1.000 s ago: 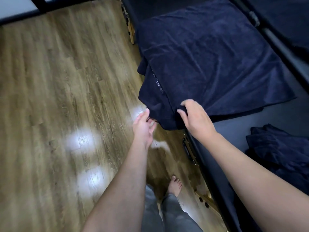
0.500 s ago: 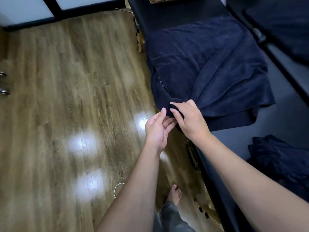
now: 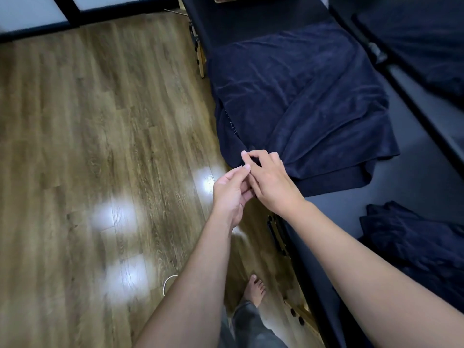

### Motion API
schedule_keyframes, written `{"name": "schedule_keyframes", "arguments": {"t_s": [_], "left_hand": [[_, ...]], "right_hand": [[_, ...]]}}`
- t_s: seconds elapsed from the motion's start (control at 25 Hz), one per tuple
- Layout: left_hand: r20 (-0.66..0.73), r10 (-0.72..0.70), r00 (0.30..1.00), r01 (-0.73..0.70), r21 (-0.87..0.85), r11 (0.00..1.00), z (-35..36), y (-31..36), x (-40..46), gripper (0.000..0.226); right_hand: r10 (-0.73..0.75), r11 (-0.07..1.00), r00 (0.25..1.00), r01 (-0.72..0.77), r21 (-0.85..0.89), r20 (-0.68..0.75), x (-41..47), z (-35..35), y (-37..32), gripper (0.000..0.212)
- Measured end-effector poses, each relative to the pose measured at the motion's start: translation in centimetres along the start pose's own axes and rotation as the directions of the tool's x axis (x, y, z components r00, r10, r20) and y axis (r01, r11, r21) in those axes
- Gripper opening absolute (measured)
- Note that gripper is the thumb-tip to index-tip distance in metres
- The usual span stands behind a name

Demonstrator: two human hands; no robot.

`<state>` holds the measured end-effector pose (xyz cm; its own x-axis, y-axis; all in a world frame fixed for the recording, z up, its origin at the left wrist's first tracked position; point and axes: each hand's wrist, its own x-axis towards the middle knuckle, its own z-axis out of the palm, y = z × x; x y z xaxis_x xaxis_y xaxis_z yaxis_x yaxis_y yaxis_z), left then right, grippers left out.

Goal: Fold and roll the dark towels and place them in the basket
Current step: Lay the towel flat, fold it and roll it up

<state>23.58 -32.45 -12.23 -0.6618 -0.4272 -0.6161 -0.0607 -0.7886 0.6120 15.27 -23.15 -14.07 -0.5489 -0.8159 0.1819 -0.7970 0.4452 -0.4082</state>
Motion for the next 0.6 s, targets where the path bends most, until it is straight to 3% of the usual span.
{"name": "schedule_keyframes", "arguments": {"t_s": [0.12, 0.2, 0.28, 0.36, 0.44, 0.52, 0.6], "left_hand": [[-0.102, 0.019, 0.995, -0.022, -0.024, 0.999, 0.4, 0.2, 0.4, 0.009], [-0.171, 0.049, 0.984, -0.069, -0.109, 0.992, 0.1, 0.5, 1.1, 0.01], [-0.233, 0.069, 0.97, -0.116, -0.193, 0.974, -0.5, 0.7, 1.9, 0.011], [-0.278, 0.085, 0.957, -0.145, -0.203, 0.968, -1.2, 0.8, 2.6, 0.012], [-0.32, 0.089, 0.943, -0.163, -0.211, 0.964, -1.5, 0.5, 3.1, 0.012], [-0.365, 0.086, 0.927, -0.177, -0.225, 0.958, -1.7, 0.2, 3.5, 0.011], [-0.414, 0.073, 0.907, -0.184, -0.235, 0.954, -1.6, -0.4, 4.0, 0.01]], "right_hand": [[0.014, 0.997, 0.996, -0.02, 0.069, 0.086, 0.2, -0.8, 0.5, 0.061], [0.148, 0.978, 0.987, -0.137, 0.158, -0.058, -0.5, -1.1, 1.6, 0.061], [0.449, 0.873, 0.858, -0.361, 0.329, -0.251, -2.1, -1.7, 4.3, 0.044], [0.76, 0.609, 0.623, -0.583, 0.537, -0.185, -4.0, -2.7, 7.5, 0.033], [0.889, 0.425, 0.439, -0.692, 0.583, -0.127, -6.0, -3.5, 10.8, 0.037], [0.932, 0.337, 0.352, -0.759, 0.557, -0.085, -7.3, -4.2, 13.5, 0.046], [0.94, 0.308, 0.339, -0.807, 0.504, -0.032, -8.1, -4.7, 15.6, 0.056]]}}
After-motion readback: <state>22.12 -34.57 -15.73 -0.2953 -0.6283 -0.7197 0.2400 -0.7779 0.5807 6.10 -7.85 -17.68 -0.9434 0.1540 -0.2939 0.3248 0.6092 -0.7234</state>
